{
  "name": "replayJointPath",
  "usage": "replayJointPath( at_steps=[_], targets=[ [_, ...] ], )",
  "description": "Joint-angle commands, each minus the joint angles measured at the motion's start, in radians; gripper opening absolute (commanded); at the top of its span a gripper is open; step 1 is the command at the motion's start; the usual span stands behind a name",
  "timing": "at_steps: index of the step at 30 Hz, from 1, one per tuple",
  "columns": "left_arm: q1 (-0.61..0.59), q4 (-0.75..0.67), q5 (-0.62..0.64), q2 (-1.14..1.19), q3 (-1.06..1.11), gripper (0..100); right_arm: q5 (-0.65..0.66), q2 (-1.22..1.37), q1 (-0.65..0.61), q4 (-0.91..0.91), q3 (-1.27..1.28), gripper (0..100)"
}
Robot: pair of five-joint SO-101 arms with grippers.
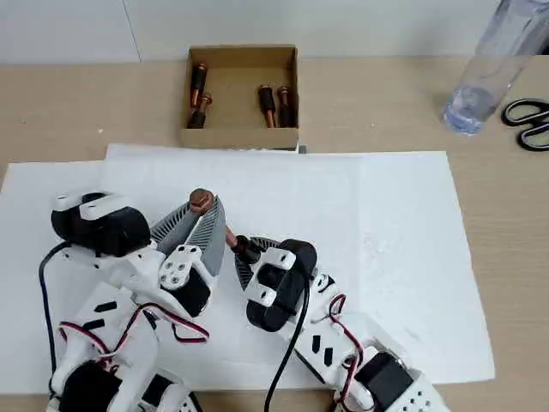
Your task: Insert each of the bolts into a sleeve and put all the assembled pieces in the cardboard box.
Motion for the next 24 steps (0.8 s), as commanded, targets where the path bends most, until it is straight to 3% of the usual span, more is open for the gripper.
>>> replayJointPath(
  at_steps=[1,16,24],
  targets=[
    [0.009,-0.002,0.037,-0.006,-0.041,0,0.003,-0.016,0.004,-0.027,-0.015,0.2],
    [0.054,-0.003,0.034,-0.009,0.012,0,0.005,-0.022,0.004,-0.027,-0.018,0.2],
    [0.052,-0.023,-0.060,-0.009,0.010,0,0.005,-0.024,0.002,-0.027,-0.018,0.2]
  ],
)
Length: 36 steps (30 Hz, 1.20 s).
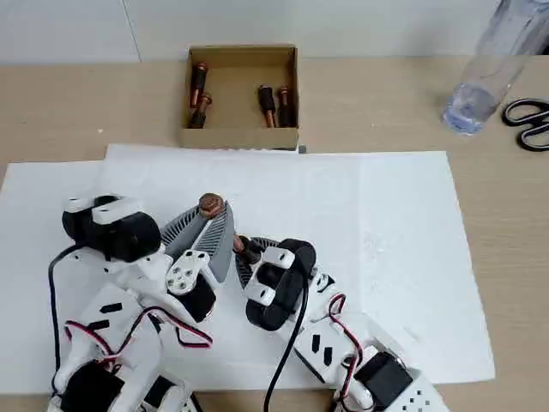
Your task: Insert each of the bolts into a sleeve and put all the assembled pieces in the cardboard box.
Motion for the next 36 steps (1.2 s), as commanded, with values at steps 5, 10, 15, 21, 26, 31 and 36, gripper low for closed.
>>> replayJointPath(
  at_steps=[5,10,15,21,26,31,36],
  targets=[
    [0.006,-0.048,-0.015,0.005,0.002,0,0.003,-0.025,0.002,-0.027,-0.020,0.2],
    [0.009,-0.048,-0.014,-0.002,0.050,0,0.003,-0.025,0.002,-0.027,-0.034,0.2],
    [0.011,-0.014,-0.014,-0.002,0.056,0,0.006,-0.025,0.002,-0.024,-0.046,0.2],
    [0.074,0.110,-0.015,-0.002,0.058,0,0.006,-0.024,0.004,-0.027,-0.046,0.2],
    [0.074,0.146,-0.020,-0.002,0.058,0,0.005,-0.024,0.038,-0.027,-0.046,0.2],
    [0.080,0.147,-0.018,-0.002,0.104,0,0.003,-0.025,0.044,-0.027,-0.061,0.2],
    [0.081,0.146,-0.021,-0.002,0.203,0,0.006,-0.025,0.045,-0.021,-0.094,0.2]
  ],
)
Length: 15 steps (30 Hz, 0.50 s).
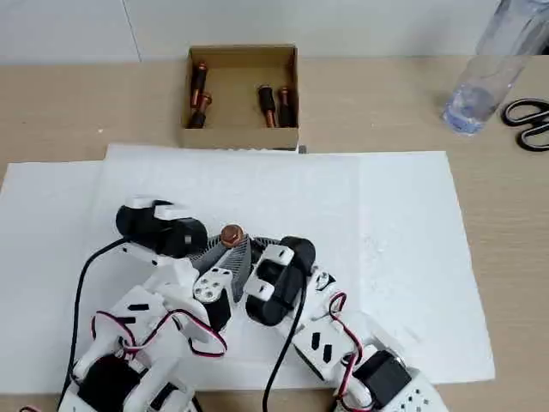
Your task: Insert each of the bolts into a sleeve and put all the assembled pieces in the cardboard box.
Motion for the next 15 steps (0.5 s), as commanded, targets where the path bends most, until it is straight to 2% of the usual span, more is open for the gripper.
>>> replayJointPath(
  at_steps=[1,5,11,15],
  targets=[
    [0.003,0.011,-0.018,0.003,0.061,0,0.006,-0.022,0.022,-0.024,-0.100,0.2],
    [0.003,0.006,-0.098,0.003,0.067,0,0.006,-0.021,0.022,-0.024,-0.104,0.2],
    [0.003,0.006,-0.106,0.003,0.065,1,0.005,-0.015,0.022,-0.024,-0.100,0.2],
    [0.003,0.011,-0.104,0.003,0.065,12,0.003,-0.015,0.022,-0.022,-0.098,0.2]
  ],
)
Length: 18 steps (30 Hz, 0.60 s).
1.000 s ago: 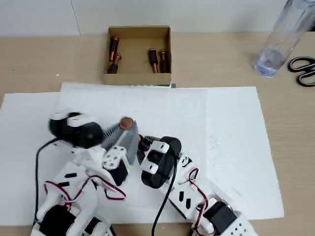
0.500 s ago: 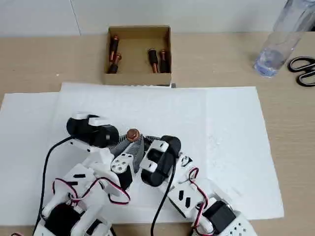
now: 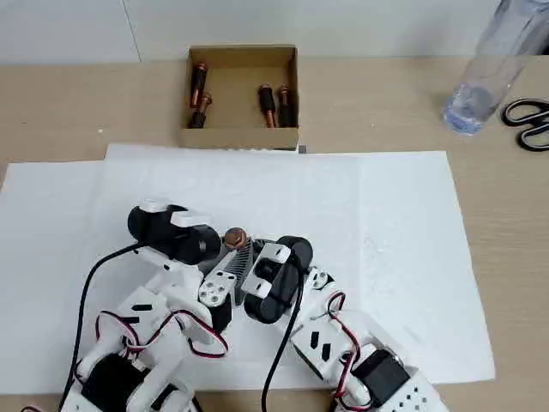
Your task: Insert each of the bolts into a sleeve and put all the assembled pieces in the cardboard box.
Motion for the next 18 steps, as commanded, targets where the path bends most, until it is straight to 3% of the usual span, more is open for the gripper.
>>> replayJointPath(
  at_steps=[1,4,18],
  targets=[
    [0.005,0.014,-0.012,0.005,0.042,15,0.003,-0.016,0.021,-0.022,-0.101,0.2],
    [0.005,0.014,-0.012,0.005,0.042,19,0.002,-0.016,0.021,-0.022,-0.100,0.2],
    [-0.003,0.029,-0.011,0.009,-0.139,20,0.000,-0.016,0.021,-0.021,-0.072,0.2]
  ],
)
